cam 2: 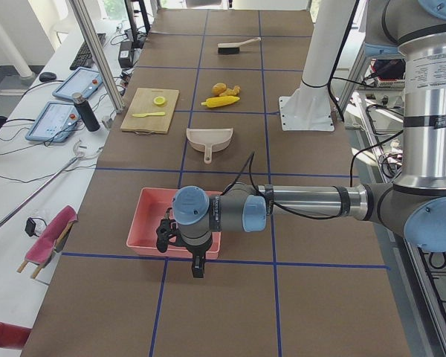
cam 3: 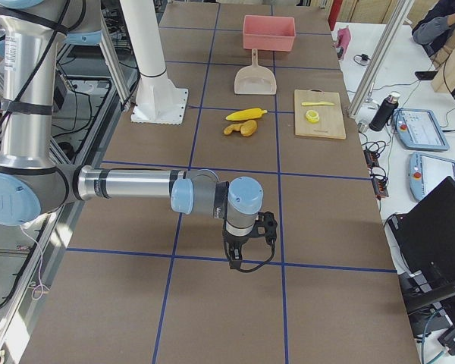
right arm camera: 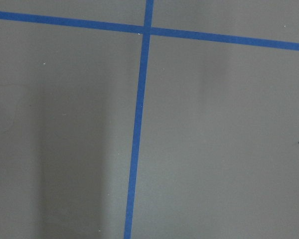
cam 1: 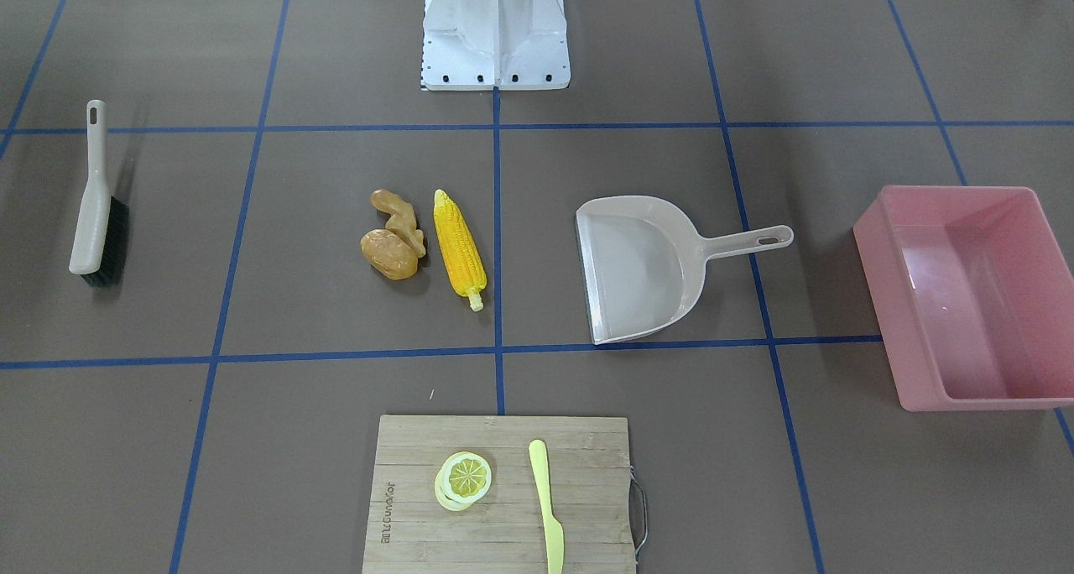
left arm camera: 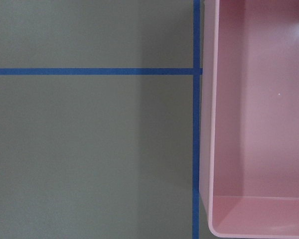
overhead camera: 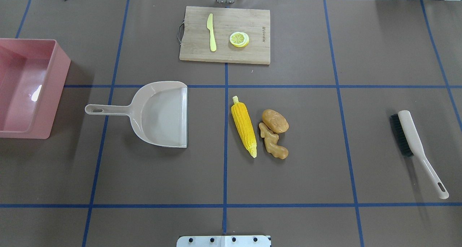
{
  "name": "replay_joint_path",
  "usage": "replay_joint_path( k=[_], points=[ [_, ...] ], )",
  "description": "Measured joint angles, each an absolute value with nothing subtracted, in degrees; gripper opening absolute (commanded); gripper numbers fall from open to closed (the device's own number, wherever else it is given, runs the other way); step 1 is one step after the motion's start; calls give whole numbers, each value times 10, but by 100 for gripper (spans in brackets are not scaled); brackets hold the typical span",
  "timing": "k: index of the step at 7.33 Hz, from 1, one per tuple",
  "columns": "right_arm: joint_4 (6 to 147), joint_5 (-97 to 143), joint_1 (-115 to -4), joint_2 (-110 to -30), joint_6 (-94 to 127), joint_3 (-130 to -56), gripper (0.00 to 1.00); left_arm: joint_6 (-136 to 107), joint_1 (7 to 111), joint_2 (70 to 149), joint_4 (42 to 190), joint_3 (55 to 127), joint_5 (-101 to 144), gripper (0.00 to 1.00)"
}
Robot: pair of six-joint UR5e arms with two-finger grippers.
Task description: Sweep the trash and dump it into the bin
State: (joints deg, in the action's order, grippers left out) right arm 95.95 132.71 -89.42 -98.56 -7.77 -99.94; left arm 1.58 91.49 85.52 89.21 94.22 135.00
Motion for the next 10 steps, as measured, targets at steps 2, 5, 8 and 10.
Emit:
replay_joint_path(
  k=[2,5,8,10],
  points=[
    [959,1334,-902,-986,-76,-1005,100,16,915,855,892,942,1350,99],
    [959,1333,-905,-986,-60,-1016,100,16,915,855,892,943,1350,99],
    [959,1329,-905,-987,-60,-1024,100,16,915,855,892,944,1351,99],
    [959,1333,-904,-993,-58,-1028,100,16,915,855,892,945,1352,99]
  ],
)
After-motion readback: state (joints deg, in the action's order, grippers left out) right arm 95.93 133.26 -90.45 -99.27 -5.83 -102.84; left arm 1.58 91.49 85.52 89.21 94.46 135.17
